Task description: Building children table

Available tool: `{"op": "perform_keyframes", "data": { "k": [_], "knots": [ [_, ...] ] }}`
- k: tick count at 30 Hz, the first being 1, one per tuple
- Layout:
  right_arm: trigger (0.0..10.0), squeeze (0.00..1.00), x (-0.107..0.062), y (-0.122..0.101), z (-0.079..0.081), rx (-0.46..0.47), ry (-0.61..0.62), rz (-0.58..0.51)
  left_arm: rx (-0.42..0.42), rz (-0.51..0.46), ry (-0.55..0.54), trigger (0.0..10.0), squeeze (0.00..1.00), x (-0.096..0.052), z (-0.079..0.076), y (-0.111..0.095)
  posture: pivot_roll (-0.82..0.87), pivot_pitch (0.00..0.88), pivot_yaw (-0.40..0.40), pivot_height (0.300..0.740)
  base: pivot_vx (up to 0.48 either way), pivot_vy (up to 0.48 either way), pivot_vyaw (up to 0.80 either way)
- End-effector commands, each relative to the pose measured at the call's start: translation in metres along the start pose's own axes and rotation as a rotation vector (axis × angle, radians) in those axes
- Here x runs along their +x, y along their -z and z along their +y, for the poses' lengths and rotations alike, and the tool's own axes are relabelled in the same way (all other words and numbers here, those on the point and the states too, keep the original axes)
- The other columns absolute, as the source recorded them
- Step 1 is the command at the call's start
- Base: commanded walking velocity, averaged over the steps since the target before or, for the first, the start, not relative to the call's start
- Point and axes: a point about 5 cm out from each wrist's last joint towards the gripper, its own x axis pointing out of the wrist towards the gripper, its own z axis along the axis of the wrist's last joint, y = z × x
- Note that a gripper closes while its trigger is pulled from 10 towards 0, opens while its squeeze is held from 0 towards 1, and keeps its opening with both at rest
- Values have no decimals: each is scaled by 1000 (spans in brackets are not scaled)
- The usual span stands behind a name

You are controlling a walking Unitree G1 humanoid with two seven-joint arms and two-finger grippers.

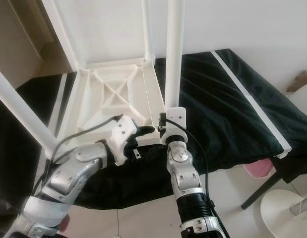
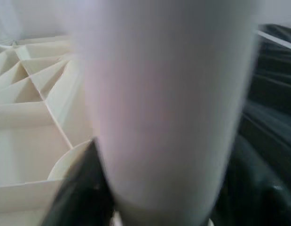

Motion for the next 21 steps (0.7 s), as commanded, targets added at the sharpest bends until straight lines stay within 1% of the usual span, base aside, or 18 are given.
{"op": "perform_keyframes", "data": {
  "k": [1,5,8,9,10,11,12,13,14,15,16,18,19,21],
  "knots": [
    [10000,1000,-3,7,1,19,-14,35,8,5,63,10000,0,-1,-4,1,28,0,67,740,0,0,0],
    [10000,1000,-7,3,-4,19,-53,-5,7,5,66,10000,0,-1,-5,1,26,0,68,740,0,0,0],
    [10000,1000,-9,4,-9,12,-70,-13,7,6,67,10000,0,-1,-5,1,24,0,70,740,0,0,0],
    [10000,1000,-12,7,-16,7,-106,-5,8,7,67,10000,0,-1,-5,1,25,0,69,740,0,0,0],
    [10000,1000,-13,9,-20,7,-129,1,8,7,67,10000,0,-1,-5,1,25,0,69,740,0,0,0],
    [10000,1000,-13,9,-20,7,-129,1,8,7,67,10000,0,-1,-5,1,25,0,69,740,0,0,0],
    [10000,1000,-14,11,-24,7,-165,3,8,7,67,10000,0,-1,-5,1,24,0,70,740,0,0,0],
    [10000,0,-17,13,-34,-25,-269,4,7,7,67,10000,0,-2,-4,1,23,0,70,740,0,0,0],
    [10000,0,-17,13,-34,-25,-269,4,7,7,67,10000,0,-2,-4,1,23,0,70,740,0,0,0],
    [10000,0,-18,14,-42,-56,-352,14,7,8,69,10000,0,0,-5,1,19,0,75,740,0,0,0],
    [10000,0,-19,14,-43,-61,-366,16,8,8,70,10000,0,0,-5,1,19,0,75,740,0,0,0],
    [10000,0,-15,8,-56,-83,-431,3,10,6,74,10000,0,1,-4,0,21,0,77,740,0,0,0],
    [10000,0,-15,8,-56,-83,-431,3,10,6,74,10000,0,1,-4,0,21,0,77,740,0,0,0],
    [10000,0,-8,0,-68,-123,-507,-6,15,5,74,10000,0,0,-3,0,24,0,76,740,0,0,0]
  ]
}}
